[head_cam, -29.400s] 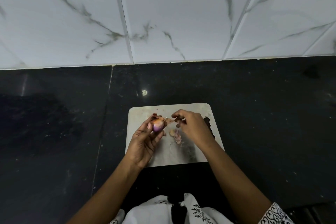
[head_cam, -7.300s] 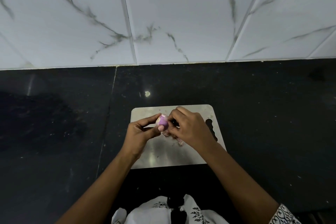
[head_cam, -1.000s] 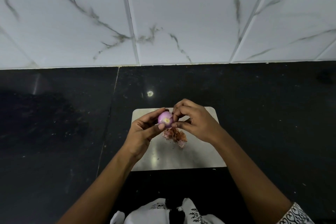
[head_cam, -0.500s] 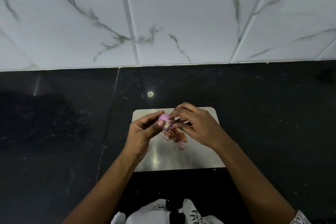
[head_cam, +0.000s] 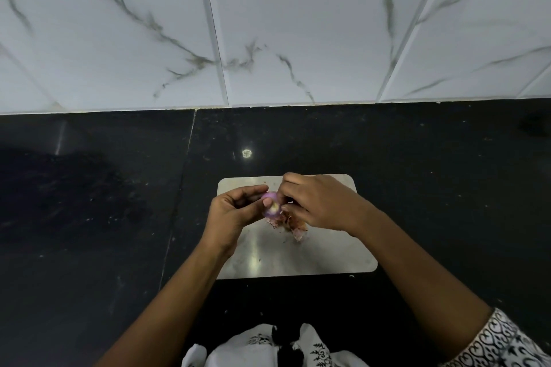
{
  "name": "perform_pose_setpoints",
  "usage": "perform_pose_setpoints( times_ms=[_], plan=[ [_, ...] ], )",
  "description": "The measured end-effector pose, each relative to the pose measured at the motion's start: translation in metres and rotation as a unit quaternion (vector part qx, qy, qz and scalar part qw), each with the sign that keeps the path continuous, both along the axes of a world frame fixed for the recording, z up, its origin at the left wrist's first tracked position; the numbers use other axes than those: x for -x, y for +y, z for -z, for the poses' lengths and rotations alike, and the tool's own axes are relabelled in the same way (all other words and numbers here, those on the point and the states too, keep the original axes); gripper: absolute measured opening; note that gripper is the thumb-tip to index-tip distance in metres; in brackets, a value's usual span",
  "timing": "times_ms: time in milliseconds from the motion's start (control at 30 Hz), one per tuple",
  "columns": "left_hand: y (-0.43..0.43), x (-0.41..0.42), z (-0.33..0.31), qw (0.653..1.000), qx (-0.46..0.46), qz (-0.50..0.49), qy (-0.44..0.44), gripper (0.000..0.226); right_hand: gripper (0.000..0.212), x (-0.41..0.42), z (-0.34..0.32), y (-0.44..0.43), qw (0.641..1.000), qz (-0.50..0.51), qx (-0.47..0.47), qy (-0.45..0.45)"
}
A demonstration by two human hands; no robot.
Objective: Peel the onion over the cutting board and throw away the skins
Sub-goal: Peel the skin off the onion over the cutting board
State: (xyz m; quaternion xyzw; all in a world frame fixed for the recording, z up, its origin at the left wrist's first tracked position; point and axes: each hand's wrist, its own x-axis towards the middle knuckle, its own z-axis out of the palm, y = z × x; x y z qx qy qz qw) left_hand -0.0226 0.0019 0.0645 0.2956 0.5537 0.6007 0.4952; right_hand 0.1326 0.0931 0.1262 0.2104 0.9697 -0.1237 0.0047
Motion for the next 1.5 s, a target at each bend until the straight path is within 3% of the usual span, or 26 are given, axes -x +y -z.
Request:
perform_pose_setpoints(
  times_ms=[233,333,467,533,633,733,800,900,1033,1100,1267,1500],
  plan=[
    [0.002,0.002,0.0,0.997,0.001,-0.029,-0.073,0.026,0.01,-0.017,0.025,0.015,0.998,0.051,0.043,0.016],
    [0.003,0.004,0.003,0.994,0.0,-0.031,-0.106,0.03,0.011,-0.02,0.04,0.01,0.988,0.11,0.078,0.077],
    [0.0,0.004,0.008,0.986,-0.007,-0.029,-0.163,0.073,0.015,-0.015,0.052,-0.001,0.943,0.205,0.153,0.214],
    [-0.001,0.004,0.011,0.985,-0.019,-0.031,-0.168,0.083,0.016,-0.013,0.052,-0.003,0.933,0.231,0.185,0.204],
    [-0.002,0.003,0.012,0.989,-0.043,-0.027,-0.139,0.081,0.025,-0.011,0.046,-0.006,0.945,0.238,0.192,0.115],
    [-0.004,0.003,0.01,0.995,-0.066,-0.017,-0.079,0.068,0.013,-0.01,0.041,-0.01,0.926,0.271,0.174,0.195],
    [-0.005,0.002,0.008,0.997,-0.069,-0.012,-0.032,0.054,0.009,-0.009,0.04,-0.009,0.93,0.274,0.154,0.189],
    [-0.006,0.001,0.004,0.997,-0.072,-0.007,0.022,0.053,0.024,-0.007,0.039,-0.008,0.942,0.244,0.176,0.149],
    [-0.006,0.0,0.001,0.992,-0.098,-0.006,0.073,0.053,0.029,0.001,0.022,-0.017,0.895,0.246,0.279,0.247],
    [-0.005,-0.001,0.001,0.99,-0.107,-0.009,0.095,0.053,0.034,0.006,0.021,-0.022,0.888,0.237,0.295,0.261],
    [-0.007,-0.001,-0.002,0.992,-0.101,-0.001,0.076,0.048,0.03,0.008,0.021,-0.024,0.874,0.23,0.288,0.318],
    [-0.01,-0.002,-0.002,0.996,-0.082,0.033,0.025,0.059,0.032,0.003,0.015,-0.026,0.887,0.172,0.264,0.339]
  ],
)
